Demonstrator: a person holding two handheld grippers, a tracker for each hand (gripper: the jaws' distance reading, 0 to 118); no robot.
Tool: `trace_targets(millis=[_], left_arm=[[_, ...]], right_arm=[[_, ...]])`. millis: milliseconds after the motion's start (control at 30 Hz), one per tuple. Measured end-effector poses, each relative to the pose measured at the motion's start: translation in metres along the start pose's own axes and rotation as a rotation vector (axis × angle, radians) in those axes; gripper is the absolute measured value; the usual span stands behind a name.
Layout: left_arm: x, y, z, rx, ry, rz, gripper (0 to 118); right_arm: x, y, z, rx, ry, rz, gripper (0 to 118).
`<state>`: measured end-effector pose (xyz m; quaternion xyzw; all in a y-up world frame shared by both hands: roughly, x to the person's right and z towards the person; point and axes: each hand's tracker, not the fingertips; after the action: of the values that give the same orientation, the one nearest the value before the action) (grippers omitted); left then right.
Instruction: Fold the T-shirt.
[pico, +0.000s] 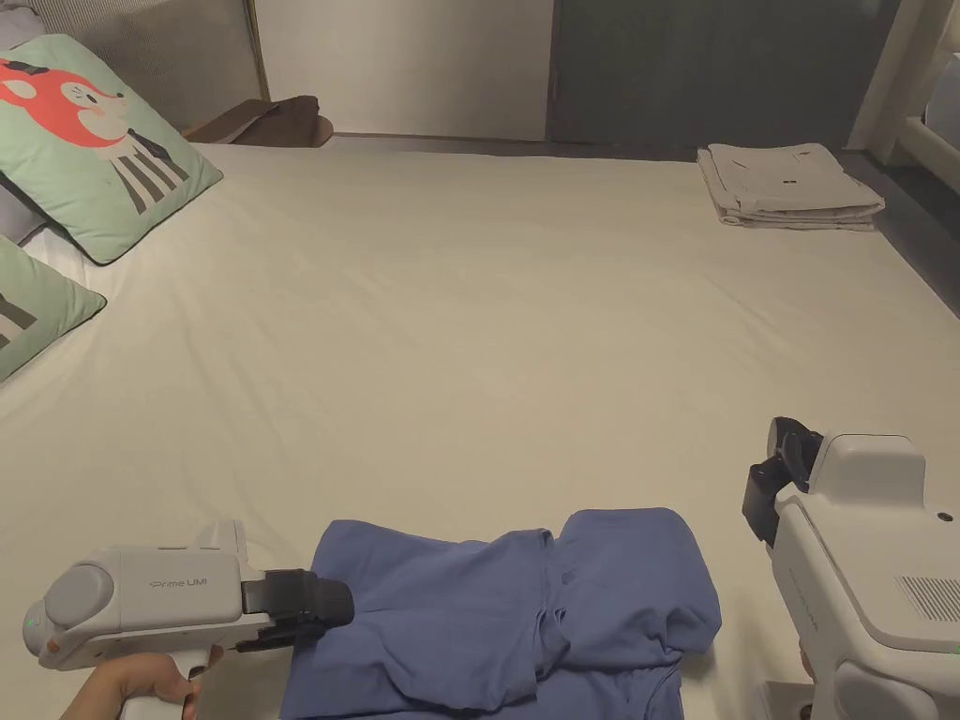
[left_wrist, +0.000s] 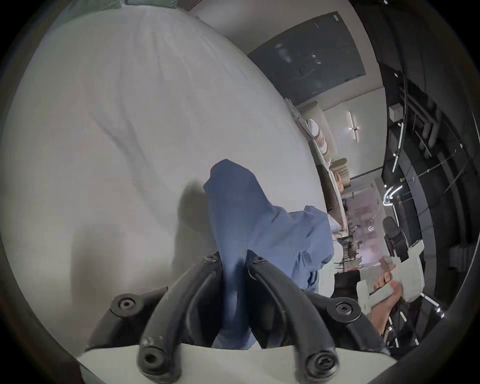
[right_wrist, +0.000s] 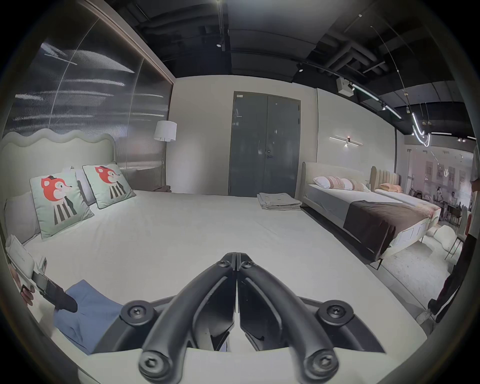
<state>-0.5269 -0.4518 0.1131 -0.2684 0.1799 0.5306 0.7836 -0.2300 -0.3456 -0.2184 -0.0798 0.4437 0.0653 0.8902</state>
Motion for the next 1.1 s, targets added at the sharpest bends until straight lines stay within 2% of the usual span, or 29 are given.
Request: trace_targets(millis=[67,167,267,467,567,667,733,867,1100], left_arm=[[0.008,0.004,0.006,-0.004,-0.007,-0.036,6],[-0.013,0.026,0.015,-0.019,0.006,-0.071,6],[-0.006,0.029,0.033,-0.008,0.071,-0.102,6],[-0.034,0.05,0.072,0.018,0.216,-0.094,6],[-0.028,0.051,0.079,0.055,0.262,-0.073,6],[0.0,0.041,0.07,0.068,0.274,-0.086,6],[0.019,0.037,0.056,0.05,0.332,-0.111,6],[0.049,0.031,0.029,0.056,0.383,-0.195,6],[0.103,0.009,-0.021,0.002,0.34,-0.291,6]], right_arm=[[0.0,0.0,-0.001,0.003,0.001,-0.002,0],[-0.001,0.001,-0.001,0.007,0.004,-0.005,0],[-0.005,0.002,0.003,0.013,0.008,-0.004,0],[-0.009,0.005,0.006,0.012,0.015,-0.002,0],[-0.009,0.002,0.003,0.014,0.018,0.0,0],[-0.009,0.002,0.003,0.014,0.017,-0.004,0],[-0.009,0.003,0.003,0.013,0.017,-0.003,0],[-0.008,0.002,0.002,0.016,0.02,0.0,0],[-0.009,0.006,0.008,0.019,0.023,-0.003,0]])
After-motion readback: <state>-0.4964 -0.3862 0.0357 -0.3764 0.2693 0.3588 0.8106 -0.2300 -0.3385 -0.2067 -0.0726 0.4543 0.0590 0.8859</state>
